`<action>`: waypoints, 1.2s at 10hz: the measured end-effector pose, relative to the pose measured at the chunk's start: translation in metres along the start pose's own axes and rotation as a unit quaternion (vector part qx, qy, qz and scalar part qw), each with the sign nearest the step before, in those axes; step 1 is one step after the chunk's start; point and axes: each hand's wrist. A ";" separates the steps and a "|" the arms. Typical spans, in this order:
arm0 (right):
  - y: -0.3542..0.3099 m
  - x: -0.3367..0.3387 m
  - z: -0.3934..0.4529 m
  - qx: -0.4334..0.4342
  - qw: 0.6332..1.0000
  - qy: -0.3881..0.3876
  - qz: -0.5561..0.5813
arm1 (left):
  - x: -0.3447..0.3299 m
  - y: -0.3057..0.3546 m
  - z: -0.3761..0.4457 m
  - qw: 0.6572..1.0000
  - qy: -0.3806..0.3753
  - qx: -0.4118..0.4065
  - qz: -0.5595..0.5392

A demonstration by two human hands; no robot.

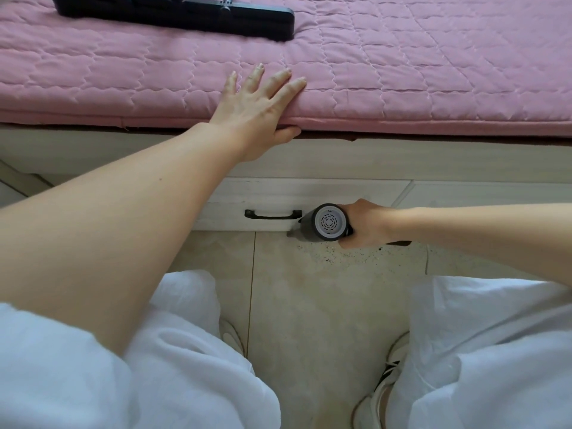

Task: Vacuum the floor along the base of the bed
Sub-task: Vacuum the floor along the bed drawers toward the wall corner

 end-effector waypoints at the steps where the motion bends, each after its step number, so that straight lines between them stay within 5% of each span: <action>1: 0.005 0.001 -0.005 -0.005 1.000 0.004 0.001 | 0.000 0.000 0.000 1.000 0.002 0.000 0.000; 7: 0.017 0.020 -0.021 -0.086 0.996 -0.021 -0.014 | -0.002 0.003 0.001 1.000 0.013 -0.001 0.016; 12: 0.012 0.025 -0.003 -0.060 0.998 -0.016 -0.004 | -0.005 0.005 0.008 0.999 0.035 -0.023 0.017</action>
Point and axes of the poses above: each hand's wrist, its own z-axis towards the middle knuckle, its own x-axis out of the back of the hand, y = z × x, and after that the axes turned 1 degree about x, right-handed
